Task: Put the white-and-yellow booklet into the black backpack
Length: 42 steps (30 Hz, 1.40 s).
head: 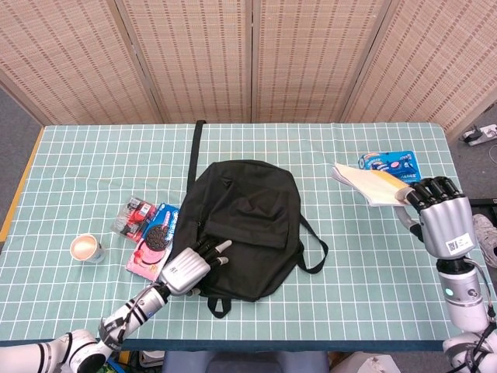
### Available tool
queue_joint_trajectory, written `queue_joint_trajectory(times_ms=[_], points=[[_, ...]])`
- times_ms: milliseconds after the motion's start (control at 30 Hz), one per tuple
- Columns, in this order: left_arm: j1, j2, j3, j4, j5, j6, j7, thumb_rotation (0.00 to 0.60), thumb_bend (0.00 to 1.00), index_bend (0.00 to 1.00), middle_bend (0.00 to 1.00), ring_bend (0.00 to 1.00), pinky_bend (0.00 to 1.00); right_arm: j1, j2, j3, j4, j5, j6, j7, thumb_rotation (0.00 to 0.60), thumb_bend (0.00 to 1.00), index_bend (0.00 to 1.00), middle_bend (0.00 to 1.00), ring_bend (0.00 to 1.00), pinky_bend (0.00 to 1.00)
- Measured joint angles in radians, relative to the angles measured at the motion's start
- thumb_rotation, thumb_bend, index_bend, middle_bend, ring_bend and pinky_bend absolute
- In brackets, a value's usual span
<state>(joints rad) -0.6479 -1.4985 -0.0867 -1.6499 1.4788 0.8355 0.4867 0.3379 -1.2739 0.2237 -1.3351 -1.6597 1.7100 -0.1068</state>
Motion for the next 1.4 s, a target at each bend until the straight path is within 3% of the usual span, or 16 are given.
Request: queue_joint_trajectory(times_ms=[267, 700, 1000, 1400], points=[[-0.017, -0.054, -0.011, -0.002, -0.071, 0.025, 0.058, 0.600, 0.15, 0.27, 0.03, 0.07, 0.03, -0.012, -0.002, -0.003, 0.025, 0.009, 0.009, 0.026, 0.600, 0.38, 0.92, 0.60, 0.47, 0.44], [-0.039, -0.057, 0.012, -0.124, -0.175, 0.051, 0.185, 0.600, 0.15, 0.25, 0.03, 0.07, 0.03, -0.024, 0.002, -0.005, 0.038, 0.012, 0.026, 0.052, 0.600, 0.38, 0.92, 0.60, 0.47, 0.44], [-0.083, -0.121, 0.004, -0.090, -0.266, 0.053, 0.246, 0.600, 0.15, 0.26, 0.03, 0.07, 0.03, -0.034, 0.008, -0.006, 0.038, 0.018, 0.030, 0.060, 0.600, 0.38, 0.92, 0.59, 0.47, 0.44], [-0.127, -0.167, -0.033, -0.058, -0.343, 0.077, 0.222, 0.600, 0.15, 0.31, 0.04, 0.08, 0.03, -0.035, 0.004, -0.005, 0.045, 0.022, 0.028, 0.064, 0.600, 0.38, 0.92, 0.59, 0.47, 0.44]])
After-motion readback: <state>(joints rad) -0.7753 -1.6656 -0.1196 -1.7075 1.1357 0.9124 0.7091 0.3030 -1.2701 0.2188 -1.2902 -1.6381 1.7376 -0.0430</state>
